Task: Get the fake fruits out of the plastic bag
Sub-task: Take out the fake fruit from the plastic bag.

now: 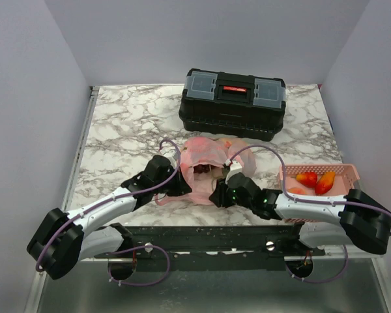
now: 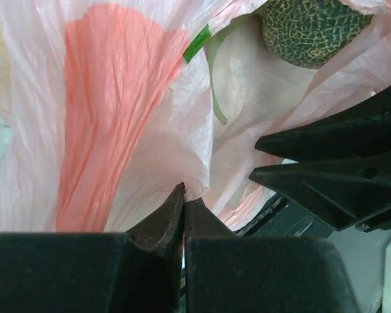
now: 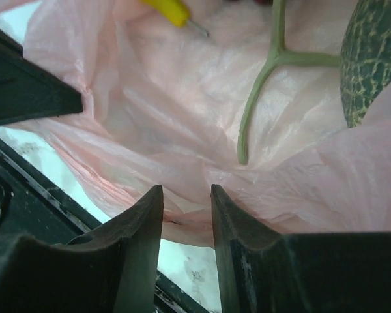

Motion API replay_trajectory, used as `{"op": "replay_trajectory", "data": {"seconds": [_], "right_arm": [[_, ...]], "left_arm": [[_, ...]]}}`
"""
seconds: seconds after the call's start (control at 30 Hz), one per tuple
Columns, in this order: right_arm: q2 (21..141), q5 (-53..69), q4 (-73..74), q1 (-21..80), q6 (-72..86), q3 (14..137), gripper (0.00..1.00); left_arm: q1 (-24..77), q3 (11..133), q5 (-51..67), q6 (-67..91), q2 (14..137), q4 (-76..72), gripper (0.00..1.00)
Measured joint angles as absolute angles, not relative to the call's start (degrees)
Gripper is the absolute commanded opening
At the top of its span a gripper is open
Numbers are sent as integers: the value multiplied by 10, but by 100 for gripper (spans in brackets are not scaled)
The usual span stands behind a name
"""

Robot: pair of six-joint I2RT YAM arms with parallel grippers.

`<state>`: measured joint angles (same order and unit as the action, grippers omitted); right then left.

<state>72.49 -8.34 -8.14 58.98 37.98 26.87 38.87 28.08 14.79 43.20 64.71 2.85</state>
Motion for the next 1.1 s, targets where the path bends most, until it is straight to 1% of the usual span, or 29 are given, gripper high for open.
{"op": "replay_trajectory", "data": {"seconds": [0.17, 0.37, 0.53, 0.67, 0.9, 1.1], "right_arm": [[707, -138, -68, 592, 377, 301, 48], [725, -220, -57, 592, 370, 372, 51], [745, -268, -65, 592, 350, 375, 51], [797, -294, -71, 592, 329, 384, 51], [876, -323, -123, 591, 295, 390, 50], [947, -333, -168, 590, 252, 397, 43]], "left_arm": [[389, 276, 146, 431, 607, 35, 0], [389, 276, 146, 439, 607, 33, 0], [389, 271, 152, 460, 625, 7, 0], [390, 268, 155, 472, 641, -9, 0], [395, 258, 175, 487, 666, -40, 0], [396, 251, 185, 482, 686, -51, 0]]}}
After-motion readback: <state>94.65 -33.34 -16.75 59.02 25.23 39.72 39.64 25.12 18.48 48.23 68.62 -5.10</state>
